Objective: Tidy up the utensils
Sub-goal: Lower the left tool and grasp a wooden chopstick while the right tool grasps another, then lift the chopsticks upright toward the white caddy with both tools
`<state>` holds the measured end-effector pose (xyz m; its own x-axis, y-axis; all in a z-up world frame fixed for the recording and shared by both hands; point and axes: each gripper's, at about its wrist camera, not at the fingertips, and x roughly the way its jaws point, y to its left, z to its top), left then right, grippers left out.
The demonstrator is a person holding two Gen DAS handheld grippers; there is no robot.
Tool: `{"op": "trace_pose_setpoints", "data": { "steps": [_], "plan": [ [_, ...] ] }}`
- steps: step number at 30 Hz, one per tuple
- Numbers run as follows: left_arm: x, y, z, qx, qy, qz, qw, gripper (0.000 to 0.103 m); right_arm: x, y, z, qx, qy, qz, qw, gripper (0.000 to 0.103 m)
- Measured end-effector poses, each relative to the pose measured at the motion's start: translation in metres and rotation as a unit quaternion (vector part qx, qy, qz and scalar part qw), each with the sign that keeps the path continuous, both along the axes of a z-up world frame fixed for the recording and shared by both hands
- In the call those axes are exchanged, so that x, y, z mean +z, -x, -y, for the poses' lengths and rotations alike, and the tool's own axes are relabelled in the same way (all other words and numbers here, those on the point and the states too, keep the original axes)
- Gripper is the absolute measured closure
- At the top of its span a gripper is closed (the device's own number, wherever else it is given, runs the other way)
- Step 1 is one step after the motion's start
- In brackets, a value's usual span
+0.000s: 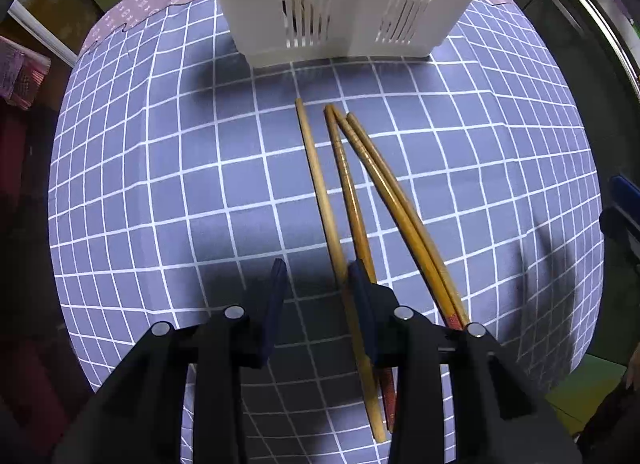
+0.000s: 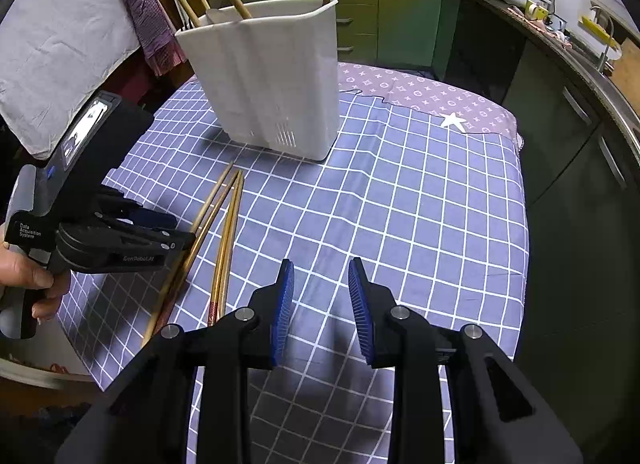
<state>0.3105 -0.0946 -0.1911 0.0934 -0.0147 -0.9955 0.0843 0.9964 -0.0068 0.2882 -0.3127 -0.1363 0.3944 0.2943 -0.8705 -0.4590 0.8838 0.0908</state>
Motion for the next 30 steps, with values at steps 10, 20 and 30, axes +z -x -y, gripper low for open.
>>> {"op": "trace_pose_setpoints", "data": {
  "steps": [10,20,30],
  "plan": [
    [0.002,0.002,0.000,-0.005,0.002,0.002,1.0000,0.096,-0.012,-0.001,-0.005,0.003,0.027,-0.016,1.000,0.073],
    [0.036,0.031,-0.039,0.013,0.039,0.083,0.9957,0.096,-0.041,-0.022,-0.056,0.048,0.029,-0.093,0.994,0.081],
    [0.104,0.085,-0.067,-0.001,0.040,0.244,0.9689,0.096,-0.061,-0.040,-0.114,0.080,0.061,-0.126,0.987,0.092]
  ]
}}
